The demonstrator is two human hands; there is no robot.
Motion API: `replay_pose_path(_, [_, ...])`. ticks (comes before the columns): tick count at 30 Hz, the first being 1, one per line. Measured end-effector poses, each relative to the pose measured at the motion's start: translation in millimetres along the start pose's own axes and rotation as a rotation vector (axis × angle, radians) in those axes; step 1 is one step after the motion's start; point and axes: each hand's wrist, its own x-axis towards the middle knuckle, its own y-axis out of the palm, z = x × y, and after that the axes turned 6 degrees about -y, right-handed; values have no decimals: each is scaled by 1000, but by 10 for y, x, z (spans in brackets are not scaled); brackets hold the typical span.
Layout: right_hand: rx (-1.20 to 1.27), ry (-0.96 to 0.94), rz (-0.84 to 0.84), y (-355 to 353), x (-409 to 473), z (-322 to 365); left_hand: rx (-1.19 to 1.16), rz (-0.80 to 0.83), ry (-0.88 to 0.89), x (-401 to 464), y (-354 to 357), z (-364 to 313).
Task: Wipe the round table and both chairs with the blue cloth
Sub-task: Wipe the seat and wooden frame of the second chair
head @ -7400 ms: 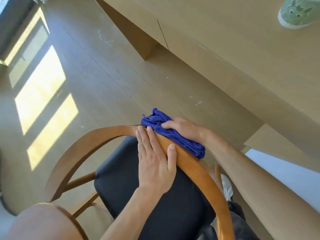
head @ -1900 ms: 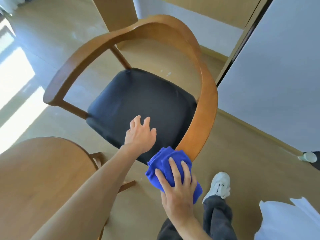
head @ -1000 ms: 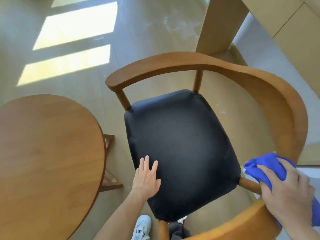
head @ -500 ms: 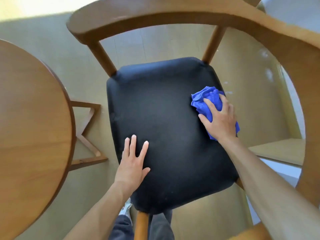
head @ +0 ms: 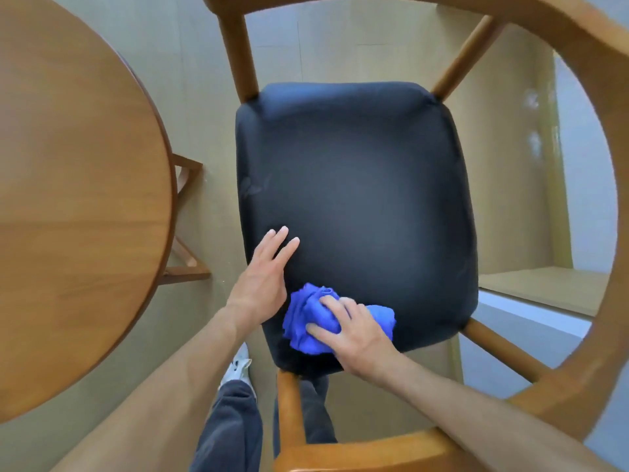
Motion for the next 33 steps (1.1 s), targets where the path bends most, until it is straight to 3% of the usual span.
replay_pose_path(6, [-94, -558, 335, -94, 117, 52, -18, -47, 38, 72, -124, 120])
replay_pose_path(8, [-84, -664, 401, -62, 218, 129, 26, -42, 39, 18, -69, 103])
replay_pose_path(16, [-65, -576, 336, -349, -63, -683, 182, -75, 88, -43, 21, 45])
replay_pose_path(18, [-90, -510, 317, -528, -131, -1066, 183, -82, 76, -55, 5, 18])
replay_pose_path(20, [-131, -305, 265, -737, -189, -1526, 168, -71, 50, -59, -5, 11])
replay_pose_path(23, [-192, 399, 176, -1057, -248, -2092, 142, -59, 8, -66, 6, 16])
replay_pose_path(25, [-200, 852, -6, -1119, -234, -2228, 110, -62, -10, -65, 26, 7])
replay_pose_path(27, [-96, 1132, -136, -1016, -67, -2036, 69, -74, -22, -50, 26, 12])
replay_pose_path(29, [-41, 1157, -213, -758, 158, -1644, 25, -85, -14, -35, 15, 28])
replay_pose_path(33, [21, 868, -231, -288, 578, -599, -78, -138, -7, 1, -13, 74])
